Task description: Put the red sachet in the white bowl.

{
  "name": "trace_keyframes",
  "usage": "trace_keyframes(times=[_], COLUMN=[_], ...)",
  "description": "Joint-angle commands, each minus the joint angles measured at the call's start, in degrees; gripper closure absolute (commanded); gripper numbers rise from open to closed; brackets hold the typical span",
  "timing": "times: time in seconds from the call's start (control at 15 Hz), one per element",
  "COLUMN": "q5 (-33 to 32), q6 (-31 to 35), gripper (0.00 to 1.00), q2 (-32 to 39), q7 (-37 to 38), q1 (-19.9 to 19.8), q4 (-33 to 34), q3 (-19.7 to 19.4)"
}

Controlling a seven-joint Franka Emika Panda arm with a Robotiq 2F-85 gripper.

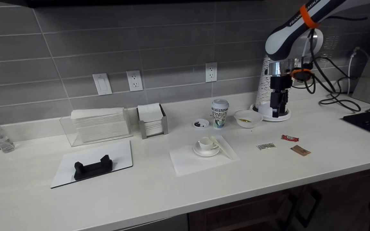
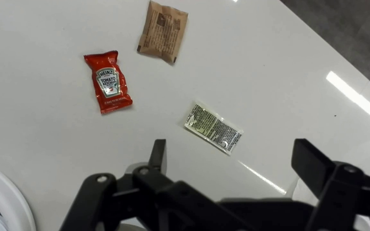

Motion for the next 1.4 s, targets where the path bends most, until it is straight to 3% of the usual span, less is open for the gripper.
trace_keyframes(times=[0.0, 0.67, 1.0, 1.2, 1.27, 1.33], q5=[-1.53, 1.26, 0.07, -0.72, -0.93, -1.14], q6=[2.30, 3.66, 3.24, 2.85, 2.80, 3.01], gripper=[0.00, 0.00, 0.00, 0.07, 0.17, 0.15], q2=[2.97, 14.49, 19.75, 22.13, 22.79, 23.25], q7=[2.28, -0.43, 2.54, 4.75, 5.44, 6.25], q1=[-1.61, -8.95, -9.88, -9.73, -9.70, -9.61], q4=[0.95, 8.02, 12.63, 14.82, 15.44, 15.73], q3=[0.97, 1.77, 3.04, 3.25, 3.26, 3.16])
